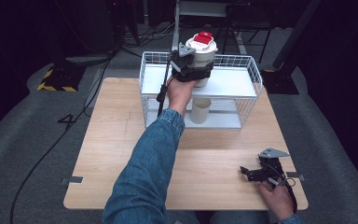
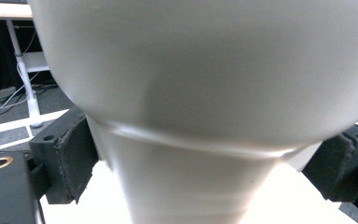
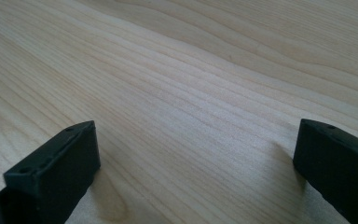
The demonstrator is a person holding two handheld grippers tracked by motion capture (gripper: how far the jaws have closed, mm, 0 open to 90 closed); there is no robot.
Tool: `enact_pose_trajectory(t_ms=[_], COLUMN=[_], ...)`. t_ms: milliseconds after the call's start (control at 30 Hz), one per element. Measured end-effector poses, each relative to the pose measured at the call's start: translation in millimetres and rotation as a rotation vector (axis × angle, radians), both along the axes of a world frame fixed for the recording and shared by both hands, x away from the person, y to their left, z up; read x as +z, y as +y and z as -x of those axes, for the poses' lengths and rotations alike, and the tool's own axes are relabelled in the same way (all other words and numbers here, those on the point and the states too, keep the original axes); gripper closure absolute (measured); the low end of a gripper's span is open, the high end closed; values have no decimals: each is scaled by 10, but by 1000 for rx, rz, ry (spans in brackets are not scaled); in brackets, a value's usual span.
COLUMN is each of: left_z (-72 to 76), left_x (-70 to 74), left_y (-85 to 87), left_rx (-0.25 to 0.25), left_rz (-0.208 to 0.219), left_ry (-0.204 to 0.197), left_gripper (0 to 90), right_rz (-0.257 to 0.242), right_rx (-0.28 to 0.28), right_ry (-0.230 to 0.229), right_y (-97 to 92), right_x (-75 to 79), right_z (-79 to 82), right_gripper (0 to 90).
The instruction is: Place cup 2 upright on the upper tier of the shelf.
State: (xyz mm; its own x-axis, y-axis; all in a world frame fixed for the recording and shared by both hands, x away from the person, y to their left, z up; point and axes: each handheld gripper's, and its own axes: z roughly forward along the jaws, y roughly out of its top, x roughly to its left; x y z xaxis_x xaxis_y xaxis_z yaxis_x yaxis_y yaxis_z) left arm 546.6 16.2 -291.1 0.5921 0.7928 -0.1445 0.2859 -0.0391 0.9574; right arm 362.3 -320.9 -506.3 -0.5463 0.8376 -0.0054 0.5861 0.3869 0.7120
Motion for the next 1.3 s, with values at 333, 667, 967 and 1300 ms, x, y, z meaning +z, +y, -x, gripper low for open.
enact_pose_trajectory(t_ms=[333,667,967,1300], left_z=[31,65,59,107], left_x=[-36,-49,-52,17], left_y=[-33,-76,-72,-9], left_rx=[-3,15,13,-3], left_rz=[-39,-63,-57,-25], left_ry=[-25,-44,-45,-56], left_gripper=[107,105,101,38], right_rz=[0,0,0,0], right_rx=[0,0,0,0], right_ry=[0,0,0,0], right_y=[0,0,0,0], right_x=[0,0,0,0], right_z=[0,0,0,0], right_gripper=[4,5,4,4])
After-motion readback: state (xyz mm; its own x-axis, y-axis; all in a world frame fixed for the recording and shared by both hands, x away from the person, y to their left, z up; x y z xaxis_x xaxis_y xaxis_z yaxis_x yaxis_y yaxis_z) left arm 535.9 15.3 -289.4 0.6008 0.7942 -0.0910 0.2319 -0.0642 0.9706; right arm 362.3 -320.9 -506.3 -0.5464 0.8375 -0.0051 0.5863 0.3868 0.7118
